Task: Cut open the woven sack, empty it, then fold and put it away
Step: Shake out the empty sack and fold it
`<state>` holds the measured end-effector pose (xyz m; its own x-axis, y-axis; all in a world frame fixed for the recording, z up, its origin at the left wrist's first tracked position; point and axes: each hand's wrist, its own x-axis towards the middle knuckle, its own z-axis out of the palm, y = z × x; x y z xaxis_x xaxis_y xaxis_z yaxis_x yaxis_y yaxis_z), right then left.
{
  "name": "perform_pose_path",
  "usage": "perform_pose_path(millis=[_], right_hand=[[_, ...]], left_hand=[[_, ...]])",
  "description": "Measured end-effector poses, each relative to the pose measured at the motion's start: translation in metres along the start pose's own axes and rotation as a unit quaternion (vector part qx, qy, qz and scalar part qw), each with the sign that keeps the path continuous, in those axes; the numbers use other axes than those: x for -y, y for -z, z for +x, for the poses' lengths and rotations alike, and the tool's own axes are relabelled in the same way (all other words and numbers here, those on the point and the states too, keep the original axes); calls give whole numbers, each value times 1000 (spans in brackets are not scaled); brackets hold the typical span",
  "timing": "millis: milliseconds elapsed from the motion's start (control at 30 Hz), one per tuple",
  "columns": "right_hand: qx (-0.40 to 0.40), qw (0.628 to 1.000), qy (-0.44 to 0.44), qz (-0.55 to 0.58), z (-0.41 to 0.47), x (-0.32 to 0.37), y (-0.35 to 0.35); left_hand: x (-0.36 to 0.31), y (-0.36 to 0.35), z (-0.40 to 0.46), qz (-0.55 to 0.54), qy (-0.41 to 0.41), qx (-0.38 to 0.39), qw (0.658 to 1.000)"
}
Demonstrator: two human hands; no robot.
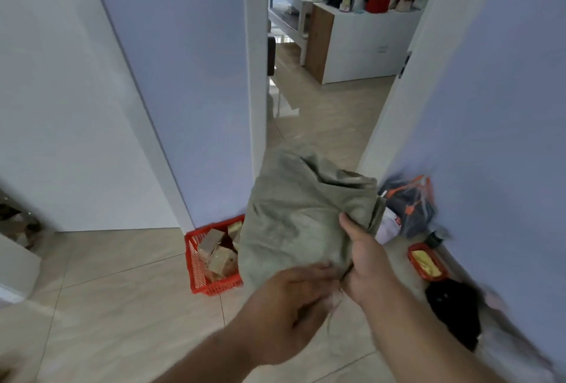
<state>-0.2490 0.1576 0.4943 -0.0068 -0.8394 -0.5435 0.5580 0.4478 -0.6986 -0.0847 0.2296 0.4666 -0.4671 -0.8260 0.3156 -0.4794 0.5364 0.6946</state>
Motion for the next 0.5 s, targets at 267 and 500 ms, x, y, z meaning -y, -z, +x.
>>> perform_pose_path(millis=[267,500], right_hand=[[-100,979,32,174,-29,59,135],[-169,945,71,270,-79,98,298]], left_hand=[[-18,-70,72,-549,506,-42,664],[-125,-193,174,-553,474,12,685]])
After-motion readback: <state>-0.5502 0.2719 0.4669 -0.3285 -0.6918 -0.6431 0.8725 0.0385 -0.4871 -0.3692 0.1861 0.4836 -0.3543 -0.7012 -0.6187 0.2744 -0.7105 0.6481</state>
